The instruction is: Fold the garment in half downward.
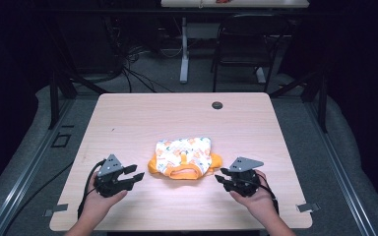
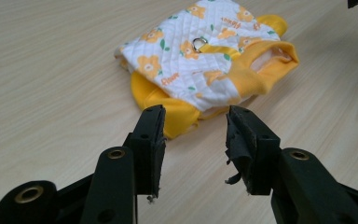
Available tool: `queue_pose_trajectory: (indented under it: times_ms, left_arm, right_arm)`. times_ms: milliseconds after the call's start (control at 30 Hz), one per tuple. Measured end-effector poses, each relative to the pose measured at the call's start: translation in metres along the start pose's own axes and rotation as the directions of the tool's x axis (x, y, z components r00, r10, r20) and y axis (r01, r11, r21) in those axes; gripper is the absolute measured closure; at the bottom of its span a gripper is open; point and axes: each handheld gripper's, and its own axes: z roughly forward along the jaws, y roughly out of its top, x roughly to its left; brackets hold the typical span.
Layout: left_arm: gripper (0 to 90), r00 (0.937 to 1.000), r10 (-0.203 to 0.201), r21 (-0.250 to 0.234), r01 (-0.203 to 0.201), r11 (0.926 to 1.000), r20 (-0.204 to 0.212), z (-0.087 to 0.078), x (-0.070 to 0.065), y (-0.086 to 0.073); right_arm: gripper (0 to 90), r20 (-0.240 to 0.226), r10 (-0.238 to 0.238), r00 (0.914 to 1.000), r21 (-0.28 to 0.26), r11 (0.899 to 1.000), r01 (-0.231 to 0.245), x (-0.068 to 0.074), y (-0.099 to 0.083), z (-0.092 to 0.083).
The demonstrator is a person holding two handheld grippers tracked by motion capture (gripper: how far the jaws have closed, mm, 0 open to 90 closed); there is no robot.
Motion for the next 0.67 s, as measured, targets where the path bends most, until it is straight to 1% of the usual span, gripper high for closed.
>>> queue_pose_trajectory:
  times_ms: [33, 67, 100, 133, 167, 200, 333, 367, 400, 433, 500, 600, 633, 667]
  left_arm:
    - [56.7, 1.0, -0.009, -0.002, 0.009, 1.0, -0.001, -0.001, 0.001, -0.004]
    - [56.7, 0.9999, -0.015, -0.002, 0.015, 0.9999, 0.001, -0.002, 0.001, -0.007]
    - [56.5, 0.9994, -0.035, -0.001, 0.035, 0.9994, 0.0, -0.003, 0.002, -0.014]
    - [56.5, 0.9992, -0.041, -0.003, 0.041, 0.9992, -0.002, -0.003, 0.003, -0.018]
    - [56.5, 0.9992, -0.041, -0.003, 0.041, 0.9992, -0.002, -0.003, 0.003, -0.018]
    - [56.5, 0.9989, -0.046, 0.001, 0.046, 0.9989, -0.006, -0.003, 0.004, -0.021]
    - [56.5, 0.9983, -0.057, 0.005, 0.057, 0.9983, -0.015, -0.003, 0.008, -0.028]
    - [56.5, 0.9968, -0.079, -0.003, 0.079, 0.9969, -0.016, -0.003, 0.01, -0.031]
    - [56.5, 0.9957, -0.092, -0.008, 0.092, 0.9957, -0.012, -0.002, 0.011, -0.033]
    - [56.5, 0.9957, -0.092, -0.008, 0.092, 0.9957, -0.012, -0.002, 0.011, -0.033]
    - [56.3, 0.9925, -0.122, -0.012, 0.122, 0.9925, -0.008, 0.0, 0.015, -0.037]
    - [55.8, 0.9918, -0.127, -0.008, 0.127, 0.9918, -0.013, 0.001, 0.015, -0.04]
    - [55.3, 0.991, -0.133, -0.008, 0.133, 0.9911, -0.013, 0.002, 0.014, -0.041]
    - [55.3, 0.991, -0.133, -0.008, 0.133, 0.9911, -0.013, 0.002, 0.014, -0.041]
  right_arm:
    - [65.2, 0.011, 0.002, 0.9999, 0.003, 1.0, -0.002, 0.0, -0.005, -0.002]
    - [65.2, 0.011, 0.002, 0.9999, 0.003, 1.0, -0.002, 0.0, -0.005, -0.002]
    - [65.0, 0.014, 0.006, 0.9999, 0.006, 1.0, -0.006, 0.0, -0.009, -0.002]
    - [65.0, 0.019, 0.008, 0.9998, 0.007, 1.0, -0.008, -0.001, -0.011, -0.002]
    - [65.0, 0.019, 0.008, 0.9998, 0.007, 1.0, -0.008, -0.001, -0.011, -0.002]
    - [65.0, 0.023, 0.008, 0.9997, 0.014, 1.0, -0.009, -0.001, -0.013, -0.002]
    - [64.9, 0.026, 0.026, 0.9993, 0.011, 1.0, -0.026, -0.004, -0.021, 0.0]
    - [64.9, 0.021, 0.039, 0.999, 0.015, 0.999, -0.04, -0.005, -0.026, 0.003]
    - [65.0, 0.019, 0.046, 0.9987, 0.013, 0.999, -0.046, -0.005, -0.027, 0.004]
    - [65.0, 0.019, 0.046, 0.9987, 0.013, 0.999, -0.046, -0.005, -0.027, 0.004]
    - [64.9, 0.02, 0.053, 0.9984, 0.025, 0.998, -0.053, -0.006, -0.032, 0.008]
    - [64.5, 0.025, 0.054, 0.9982, 0.025, 0.998, -0.055, -0.006, -0.035, 0.01]
    - [64.2, 0.035, 0.046, 0.9983, 0.025, 0.999, -0.047, -0.005, -0.036, 0.011]
    - [64.2, 0.035, 0.046, 0.9983, 0.025, 0.999, -0.047, -0.005, -0.036, 0.011]
